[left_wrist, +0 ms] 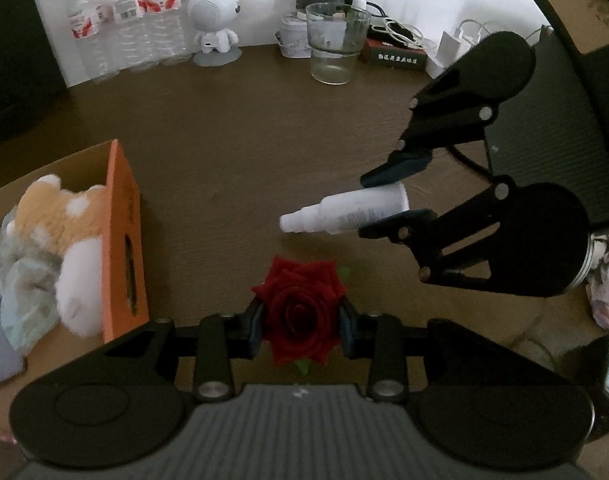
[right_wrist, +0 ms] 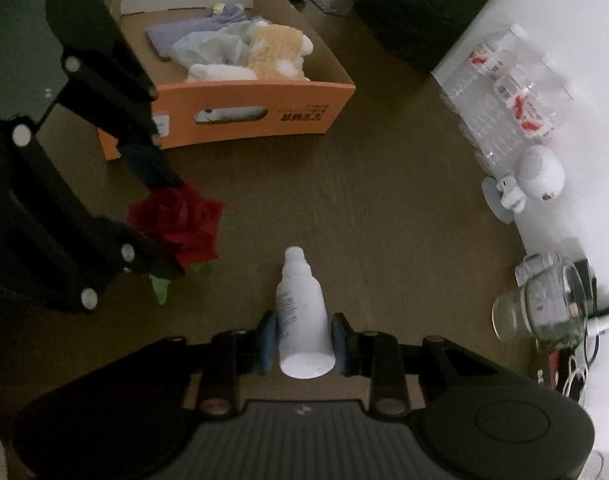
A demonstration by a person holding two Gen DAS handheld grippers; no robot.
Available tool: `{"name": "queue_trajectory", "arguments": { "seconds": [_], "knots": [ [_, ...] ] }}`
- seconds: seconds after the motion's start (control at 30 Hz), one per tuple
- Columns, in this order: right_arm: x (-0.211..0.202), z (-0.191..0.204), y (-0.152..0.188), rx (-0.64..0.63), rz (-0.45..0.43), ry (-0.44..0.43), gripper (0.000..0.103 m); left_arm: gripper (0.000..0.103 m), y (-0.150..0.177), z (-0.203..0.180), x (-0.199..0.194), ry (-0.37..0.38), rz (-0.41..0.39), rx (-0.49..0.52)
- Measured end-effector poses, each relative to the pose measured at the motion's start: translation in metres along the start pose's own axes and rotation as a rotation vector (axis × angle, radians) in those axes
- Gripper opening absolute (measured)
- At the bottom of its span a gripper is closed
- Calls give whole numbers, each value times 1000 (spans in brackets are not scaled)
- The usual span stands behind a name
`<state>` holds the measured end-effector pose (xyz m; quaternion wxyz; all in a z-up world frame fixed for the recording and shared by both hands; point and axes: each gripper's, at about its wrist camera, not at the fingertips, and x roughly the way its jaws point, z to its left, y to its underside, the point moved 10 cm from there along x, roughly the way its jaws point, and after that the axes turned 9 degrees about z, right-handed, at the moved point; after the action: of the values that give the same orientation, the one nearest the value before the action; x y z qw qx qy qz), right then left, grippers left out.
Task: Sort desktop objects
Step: 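Carry the rose with the left tool while the right tool carries the spray bottle over the box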
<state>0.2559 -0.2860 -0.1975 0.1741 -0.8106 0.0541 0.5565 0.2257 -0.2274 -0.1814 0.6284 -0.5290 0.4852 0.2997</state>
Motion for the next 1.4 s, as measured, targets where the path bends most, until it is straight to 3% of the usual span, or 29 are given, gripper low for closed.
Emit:
{"name": "queue_trajectory", "arguments": {
  "seconds": [0.33,0.63,0.77,1.07,1.4],
  "knots": [
    [2,24,19,218,87,-80,27,36,28,3,-19,16,-4,-24],
    [19,34,25,308,146,-93,27,36,40,3,-26,21,-3,-35],
    [27,32,24,359,165,-138,27,36,43,4,-25,19,2,-47],
    [28,30,21,381,148,-148,26,36,46,8,-21,7,12,-67],
    [-6,29,28,544,58,-122,26,36,44,4,-25,12,0,-49]
  ]
}}
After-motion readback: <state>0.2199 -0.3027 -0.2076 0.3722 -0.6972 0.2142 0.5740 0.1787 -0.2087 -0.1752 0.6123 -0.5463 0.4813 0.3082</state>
